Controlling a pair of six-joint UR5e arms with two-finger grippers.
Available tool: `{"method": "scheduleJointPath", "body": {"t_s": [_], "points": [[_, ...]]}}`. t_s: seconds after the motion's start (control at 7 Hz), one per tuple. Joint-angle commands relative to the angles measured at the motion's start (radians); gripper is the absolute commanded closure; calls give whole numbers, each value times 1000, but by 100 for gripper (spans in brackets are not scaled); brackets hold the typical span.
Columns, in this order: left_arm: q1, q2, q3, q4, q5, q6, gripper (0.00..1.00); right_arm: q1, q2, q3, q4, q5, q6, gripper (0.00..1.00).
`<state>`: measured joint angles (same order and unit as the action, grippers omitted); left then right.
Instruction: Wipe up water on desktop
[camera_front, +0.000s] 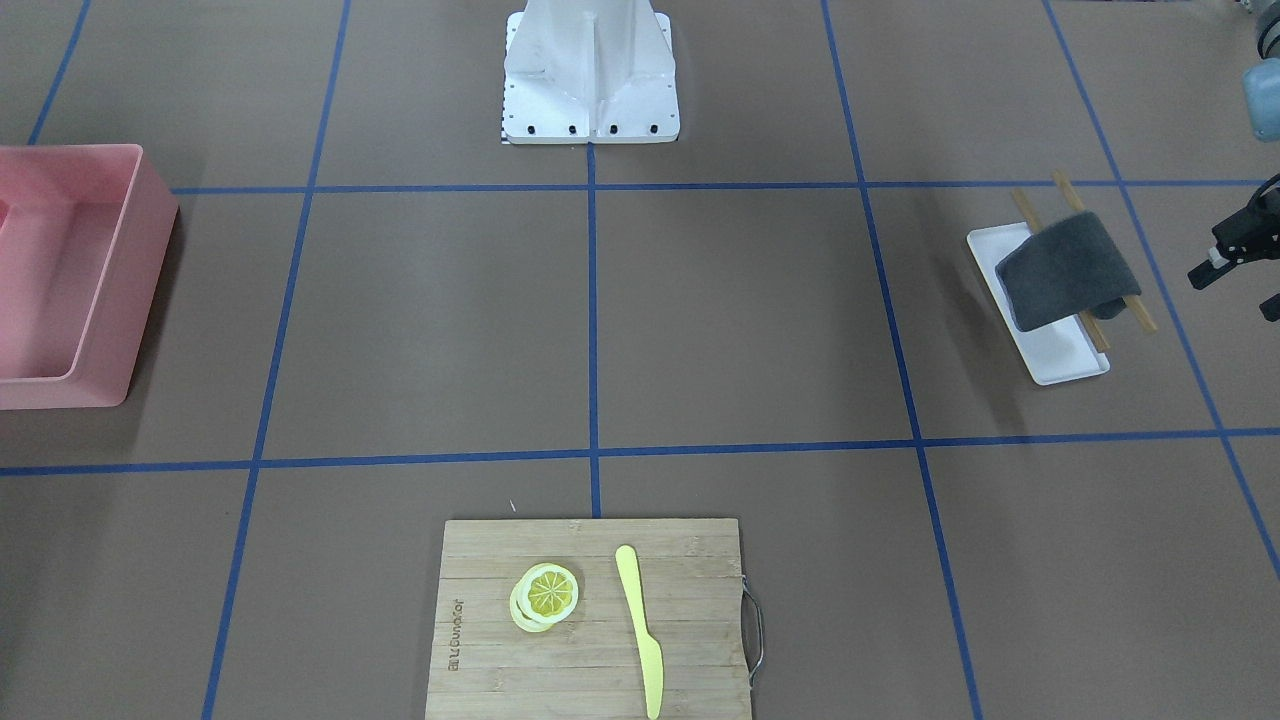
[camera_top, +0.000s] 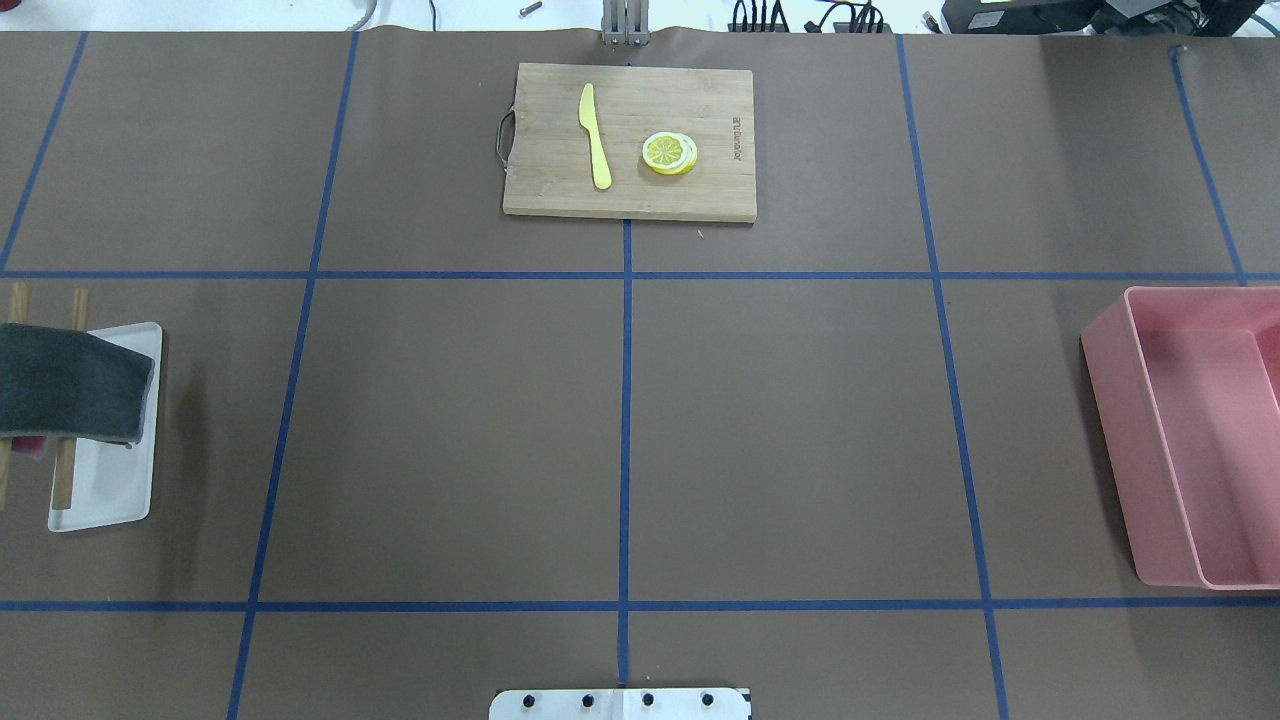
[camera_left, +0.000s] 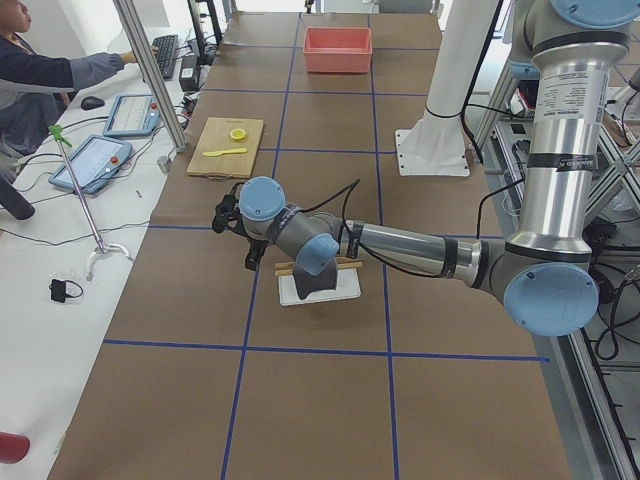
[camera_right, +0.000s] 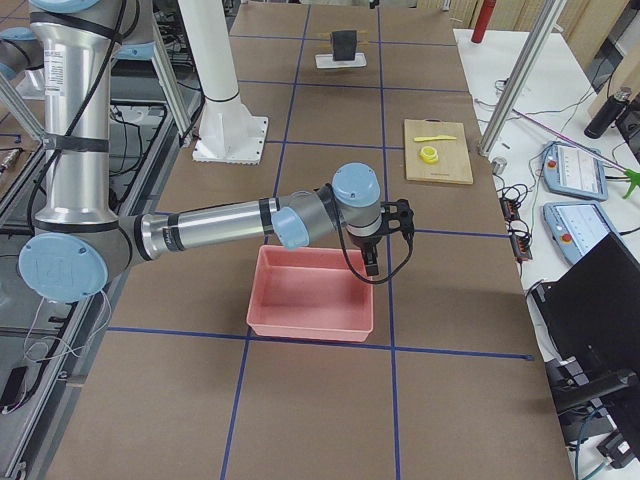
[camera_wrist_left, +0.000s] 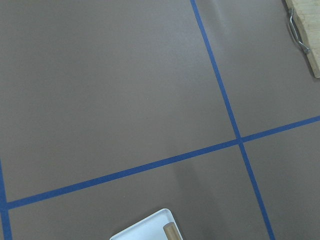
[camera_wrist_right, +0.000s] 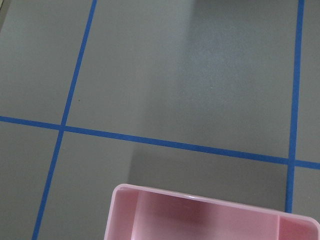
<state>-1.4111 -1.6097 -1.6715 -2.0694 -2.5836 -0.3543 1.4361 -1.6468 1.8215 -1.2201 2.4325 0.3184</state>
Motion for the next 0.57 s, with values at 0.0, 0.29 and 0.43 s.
{"method": "scheduleJointPath", "body": {"t_s": [0.0, 0.29, 0.43], "points": [[0, 20, 6, 0, -32, -2, 2, 0, -7, -2, 25, 2, 1, 0], [1, 40, 4, 2, -27, -84, 2, 0, -56, -2, 65, 28, 1, 0], [48, 44, 22, 15, -33, -236, 2, 0, -60, -5, 67, 39, 1, 0]]}}
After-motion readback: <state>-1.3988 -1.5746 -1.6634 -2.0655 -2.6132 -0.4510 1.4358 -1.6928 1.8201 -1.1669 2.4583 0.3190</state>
